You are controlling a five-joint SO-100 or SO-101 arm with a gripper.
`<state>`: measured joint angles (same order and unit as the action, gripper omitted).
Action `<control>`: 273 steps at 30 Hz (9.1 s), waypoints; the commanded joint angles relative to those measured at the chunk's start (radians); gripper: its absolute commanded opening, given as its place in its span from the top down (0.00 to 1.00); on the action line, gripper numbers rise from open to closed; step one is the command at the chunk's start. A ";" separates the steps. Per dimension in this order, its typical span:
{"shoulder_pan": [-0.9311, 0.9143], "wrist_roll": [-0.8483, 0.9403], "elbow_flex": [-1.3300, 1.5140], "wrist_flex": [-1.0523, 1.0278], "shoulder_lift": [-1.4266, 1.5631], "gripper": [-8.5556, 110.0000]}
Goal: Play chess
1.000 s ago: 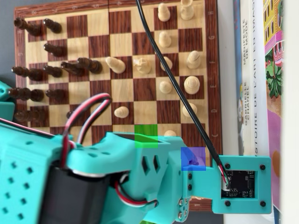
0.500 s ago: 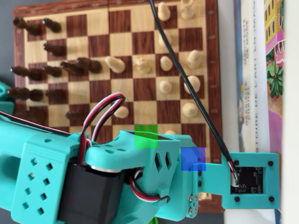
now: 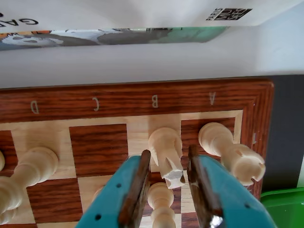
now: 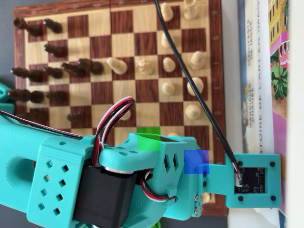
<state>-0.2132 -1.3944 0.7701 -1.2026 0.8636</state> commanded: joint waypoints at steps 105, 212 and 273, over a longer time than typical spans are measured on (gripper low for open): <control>0.072 -0.114 1.045 0.316 0.793 0.90; 0.075 -0.098 0.957 0.276 1.002 0.81; 0.222 -0.081 2.355 2.976 2.479 0.82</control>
<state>0.0015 -1.4818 3.1232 1.7349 3.3487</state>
